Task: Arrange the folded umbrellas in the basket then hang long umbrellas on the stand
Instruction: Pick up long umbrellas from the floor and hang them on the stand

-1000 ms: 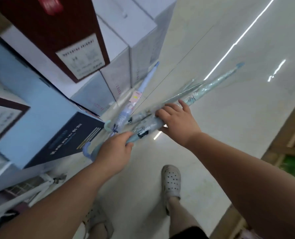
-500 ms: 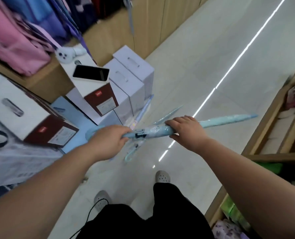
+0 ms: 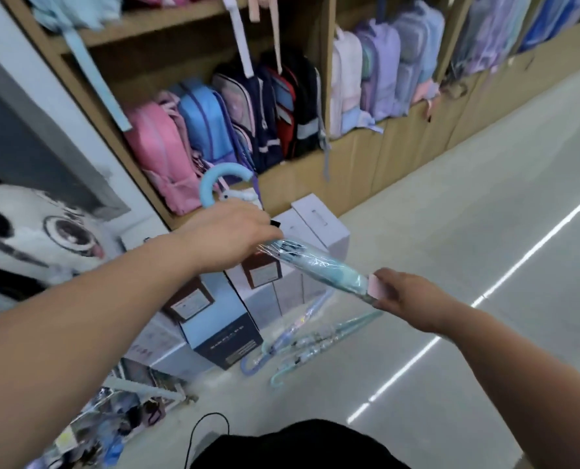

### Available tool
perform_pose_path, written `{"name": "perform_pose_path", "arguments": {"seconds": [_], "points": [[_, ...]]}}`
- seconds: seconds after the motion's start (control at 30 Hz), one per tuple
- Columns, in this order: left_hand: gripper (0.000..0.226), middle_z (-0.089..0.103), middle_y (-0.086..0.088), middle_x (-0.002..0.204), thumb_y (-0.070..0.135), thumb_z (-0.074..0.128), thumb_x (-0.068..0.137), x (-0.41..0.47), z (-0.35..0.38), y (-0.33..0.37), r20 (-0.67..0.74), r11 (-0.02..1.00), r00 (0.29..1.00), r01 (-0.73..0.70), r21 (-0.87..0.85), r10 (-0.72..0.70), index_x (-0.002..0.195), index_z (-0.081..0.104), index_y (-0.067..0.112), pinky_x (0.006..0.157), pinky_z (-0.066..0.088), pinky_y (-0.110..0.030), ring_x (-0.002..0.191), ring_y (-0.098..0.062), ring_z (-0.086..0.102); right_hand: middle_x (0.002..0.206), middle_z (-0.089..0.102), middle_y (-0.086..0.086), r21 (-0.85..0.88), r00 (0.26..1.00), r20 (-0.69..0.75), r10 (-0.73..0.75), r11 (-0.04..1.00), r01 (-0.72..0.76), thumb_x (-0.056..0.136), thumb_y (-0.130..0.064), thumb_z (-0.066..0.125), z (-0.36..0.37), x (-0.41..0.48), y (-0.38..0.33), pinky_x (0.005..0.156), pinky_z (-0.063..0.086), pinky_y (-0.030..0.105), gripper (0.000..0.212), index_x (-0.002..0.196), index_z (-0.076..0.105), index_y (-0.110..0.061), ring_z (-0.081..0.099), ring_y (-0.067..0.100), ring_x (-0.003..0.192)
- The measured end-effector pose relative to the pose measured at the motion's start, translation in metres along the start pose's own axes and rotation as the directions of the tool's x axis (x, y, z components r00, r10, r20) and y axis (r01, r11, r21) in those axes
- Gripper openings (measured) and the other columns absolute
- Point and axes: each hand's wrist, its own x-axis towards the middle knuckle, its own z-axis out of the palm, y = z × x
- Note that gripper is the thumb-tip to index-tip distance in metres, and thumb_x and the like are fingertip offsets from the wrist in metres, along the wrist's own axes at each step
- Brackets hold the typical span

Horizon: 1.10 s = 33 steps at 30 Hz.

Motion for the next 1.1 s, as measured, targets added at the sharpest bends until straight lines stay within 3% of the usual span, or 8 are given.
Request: {"name": "perform_pose_path", "arguments": {"seconds": [0.13, 0.2, 0.27, 0.37, 0.47, 0.63, 0.9, 1.1], "points": [[0.043, 0.066, -0.006, 0.108, 0.011, 0.066, 0.084, -0.001, 0.010, 0.006, -0.165, 0.974, 0.961, 0.227, 0.004, -0.223, 0.124, 0.067, 0.025, 0.091, 0.044, -0.044, 0.105, -0.033, 0.060, 0.090, 0.058, -0.003, 0.154, 0.995, -0.099, -0.029, 0.987, 0.044, 0.093, -0.041, 0.064, 0.015, -0.006, -0.009, 0.068, 0.044, 0.035, 0.027, 0.099, 0.046, -0.022, 0.054, 0.023, 0.079], [0.056, 0.056, -0.013, 0.135, 0.009, 0.069, 0.080, -0.007, 0.017, 0.024, -0.247, 0.922, 0.889, 0.383, -0.059, -0.385, 0.134, 0.060, 0.022, 0.108, 0.036, -0.054, 0.128, -0.037, 0.049, 0.089, 0.058, -0.004, 0.248, 0.988, -0.152, -0.013, 0.967, 0.051, 0.095, -0.041, 0.063, 0.024, -0.009, -0.014, 0.067, 0.044, 0.035, 0.026, 0.097, 0.045, -0.022, 0.054, 0.021, 0.079], [0.061, 0.052, -0.013, 0.138, 0.014, 0.074, 0.078, -0.016, 0.022, 0.058, -0.333, 0.845, 0.780, 0.459, -0.274, -0.531, 0.137, 0.058, 0.017, 0.108, 0.038, -0.054, 0.128, -0.035, 0.047, 0.088, 0.057, -0.005, 0.322, 0.980, -0.197, 0.022, 0.946, 0.044, 0.096, -0.039, 0.062, 0.027, -0.008, -0.019, 0.063, 0.039, 0.032, 0.024, 0.097, 0.045, -0.023, 0.054, 0.020, 0.078], [0.065, 0.050, 0.001, 0.136, 0.029, 0.075, 0.085, -0.025, 0.033, 0.110, -0.020, 0.516, 0.672, 0.548, -0.659, -0.740, 0.144, 0.046, 0.028, 0.106, 0.040, -0.036, 0.124, -0.017, 0.047, 0.079, 0.054, -0.010, 0.457, 0.971, -0.225, 0.081, 0.889, 0.032, 0.097, -0.038, 0.061, 0.020, -0.001, -0.037, 0.057, 0.036, 0.022, 0.021, 0.094, 0.044, -0.025, 0.052, 0.010, 0.070], [0.075, 0.049, 0.011, 0.135, 0.039, 0.077, 0.084, -0.025, 0.048, 0.135, 0.325, 0.197, 0.694, 0.559, -0.805, -0.642, 0.146, 0.035, 0.043, 0.093, 0.044, -0.025, 0.114, -0.005, 0.054, 0.077, 0.052, -0.009, 0.600, 0.965, -0.244, 0.096, 0.796, 0.072, 0.096, -0.032, 0.063, 0.001, 0.011, -0.067, 0.057, 0.037, 0.025, 0.021, 0.091, 0.044, -0.025, 0.049, 0.008, 0.067], [0.072, 0.058, 0.012, 0.120, 0.034, 0.077, 0.085, -0.007, 0.045, 0.135, 0.361, -0.081, 0.645, 0.421, -0.903, -0.673, 0.142, 0.035, 0.049, 0.085, 0.049, -0.020, 0.101, -0.005, 0.064, 0.090, 0.062, 0.010, 0.793, 0.951, -0.292, 0.099, 0.581, 0.183, 0.092, -0.034, 0.067, -0.038, 0.025, -0.135, 0.055, 0.051, 0.045, 0.024, 0.099, 0.051, -0.018, 0.058, 0.023, 0.059], [0.068, 0.068, 0.013, 0.099, 0.014, 0.070, 0.090, -0.021, 0.044, 0.114, 0.243, -0.077, 0.517, 0.321, -0.944, -0.821, 0.116, 0.043, 0.070, 0.078, 0.055, -0.025, 0.091, -0.006, 0.067, 0.083, 0.064, -0.007, 0.834, 0.910, -0.411, 0.047, 0.423, 0.355, 0.091, -0.024, 0.071, -0.062, 0.039, -0.206, 0.046, 0.046, 0.014, 0.019, 0.099, 0.054, -0.019, 0.056, -0.005, 0.047], [0.062, 0.070, 0.006, 0.095, 0.002, 0.065, 0.092, -0.053, 0.040, 0.082, 0.226, -0.130, 0.475, 0.226, -0.965, -0.850, 0.118, 0.049, 0.056, 0.075, 0.052, -0.020, 0.083, -0.013, 0.066, 0.109, 0.072, -0.006, 0.846, 0.934, -0.324, -0.147, 0.397, 0.356, 0.095, -0.031, 0.067, -0.046, 0.049, -0.226, 0.082, 0.058, 0.037, 0.033, 0.127, 0.058, -0.035, 0.071, 0.010, 0.097]]}}
